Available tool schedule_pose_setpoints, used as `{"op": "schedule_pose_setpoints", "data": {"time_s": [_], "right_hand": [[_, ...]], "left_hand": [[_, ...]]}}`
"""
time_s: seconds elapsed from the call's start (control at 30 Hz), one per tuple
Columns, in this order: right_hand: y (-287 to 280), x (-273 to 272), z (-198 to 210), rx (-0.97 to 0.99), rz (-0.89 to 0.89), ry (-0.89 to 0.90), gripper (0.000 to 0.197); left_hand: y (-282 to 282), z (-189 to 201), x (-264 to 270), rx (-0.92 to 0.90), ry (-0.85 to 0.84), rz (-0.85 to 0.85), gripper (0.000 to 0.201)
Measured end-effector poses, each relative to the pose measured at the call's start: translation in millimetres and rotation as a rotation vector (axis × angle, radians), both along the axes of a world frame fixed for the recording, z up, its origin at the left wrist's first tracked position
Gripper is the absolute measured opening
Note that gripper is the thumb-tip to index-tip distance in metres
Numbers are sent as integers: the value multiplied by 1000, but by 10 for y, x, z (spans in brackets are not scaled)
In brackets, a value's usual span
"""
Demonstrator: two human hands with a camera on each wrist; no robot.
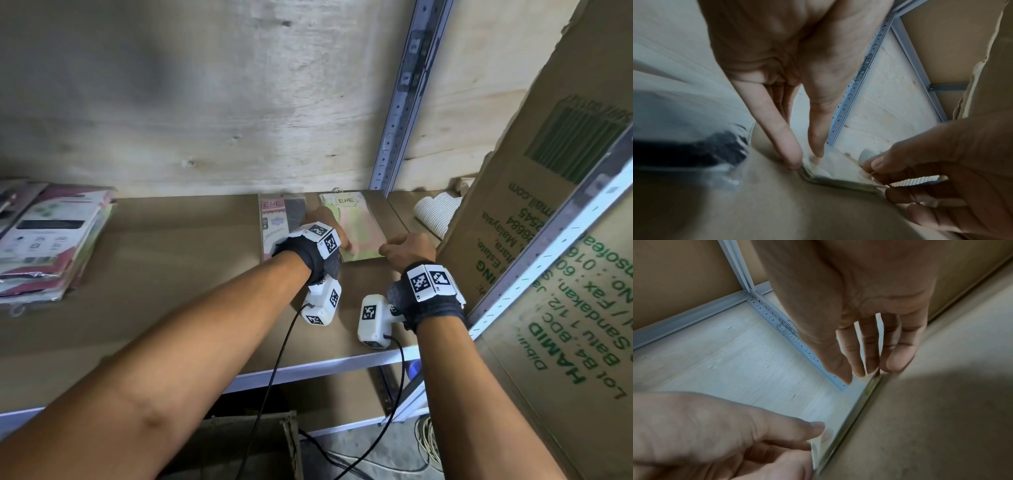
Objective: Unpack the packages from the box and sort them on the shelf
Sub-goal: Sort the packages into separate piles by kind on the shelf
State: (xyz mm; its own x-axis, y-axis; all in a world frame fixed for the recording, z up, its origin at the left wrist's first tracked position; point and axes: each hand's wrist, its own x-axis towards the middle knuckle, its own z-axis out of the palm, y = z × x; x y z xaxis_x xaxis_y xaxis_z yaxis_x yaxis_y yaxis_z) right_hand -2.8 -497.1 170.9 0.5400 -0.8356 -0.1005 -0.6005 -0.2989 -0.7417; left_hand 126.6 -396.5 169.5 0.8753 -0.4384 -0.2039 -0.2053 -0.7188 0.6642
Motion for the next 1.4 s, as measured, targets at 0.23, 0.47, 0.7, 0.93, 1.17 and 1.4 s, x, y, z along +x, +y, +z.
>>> {"op": "schedule_pose_setpoints", "data": {"time_s": [0.23,0.47,0.7,0.93,1.17,1.4], "right_hand": [[86,24,111,-79,28,-31,32],[789,157,233,-12,300,-190,9],[1822,390,275,284,519,-302,8],[2627,831,323,385,717,-275,8],[3494,1696,348,372,788,-124,20],[4022,2200,130,152,784,10,47]], "left_hand": [[504,304,201,-213,6,21,35],[1883,245,327,-474,92,77,12],[3248,255,215,-605,24,275,15],[3689,626,477,-722,-52,366,13],[4296,707,595,-722,-70,460,11],[4613,661,724,-712,-42,528,13]]}}
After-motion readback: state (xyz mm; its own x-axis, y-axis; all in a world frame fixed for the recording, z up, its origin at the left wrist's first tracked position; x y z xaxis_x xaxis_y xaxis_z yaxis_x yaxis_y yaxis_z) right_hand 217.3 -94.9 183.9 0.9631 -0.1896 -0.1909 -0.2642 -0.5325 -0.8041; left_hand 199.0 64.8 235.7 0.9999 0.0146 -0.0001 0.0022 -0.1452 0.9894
